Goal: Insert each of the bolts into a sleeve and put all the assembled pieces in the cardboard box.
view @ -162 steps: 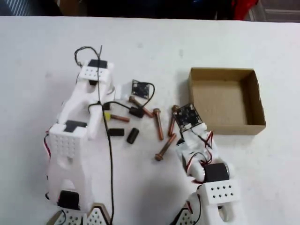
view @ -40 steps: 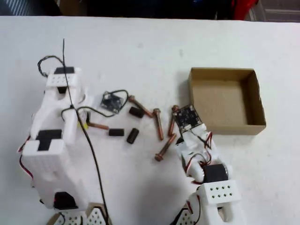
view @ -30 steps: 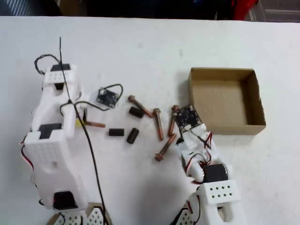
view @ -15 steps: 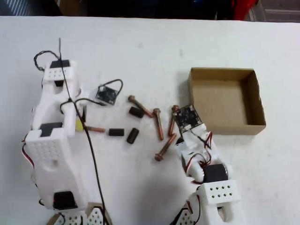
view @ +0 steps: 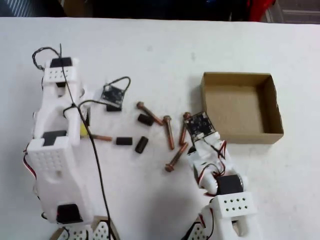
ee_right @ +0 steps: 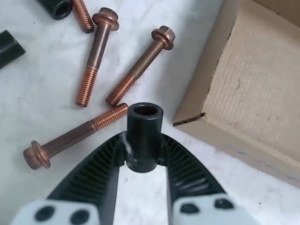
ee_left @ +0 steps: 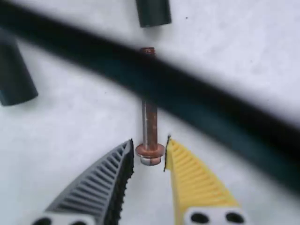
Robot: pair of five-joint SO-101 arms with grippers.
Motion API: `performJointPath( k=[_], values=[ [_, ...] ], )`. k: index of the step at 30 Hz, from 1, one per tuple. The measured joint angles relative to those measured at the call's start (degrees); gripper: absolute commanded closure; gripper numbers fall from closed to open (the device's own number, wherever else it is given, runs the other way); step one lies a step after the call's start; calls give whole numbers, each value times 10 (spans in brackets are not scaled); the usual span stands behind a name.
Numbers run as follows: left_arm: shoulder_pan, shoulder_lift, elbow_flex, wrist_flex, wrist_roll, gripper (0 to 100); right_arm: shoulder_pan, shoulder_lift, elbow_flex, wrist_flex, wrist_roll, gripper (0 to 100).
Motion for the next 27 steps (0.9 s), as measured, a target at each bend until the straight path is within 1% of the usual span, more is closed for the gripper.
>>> performJointPath(
  k=[4, 11, 15, 18, 22, 27],
  values=[
    [1, 0, -23, 0, 98, 858, 0, 0, 0, 0, 0, 981],
    [35, 0, -59, 4, 345, 858, 0, 0, 0, 0, 0, 981],
    [47, 0, -87, 4, 457, 858, 0, 0, 0, 0, 0, 981],
    [47, -5, -94, 4, 504, 858, 0, 0, 0, 0, 0, 981],
    [47, -60, -89, 4, 549, 858, 0, 0, 0, 0, 0, 981],
    [53, -151, -11, 4, 585, 858, 0, 0, 0, 0, 0, 981]
  ],
)
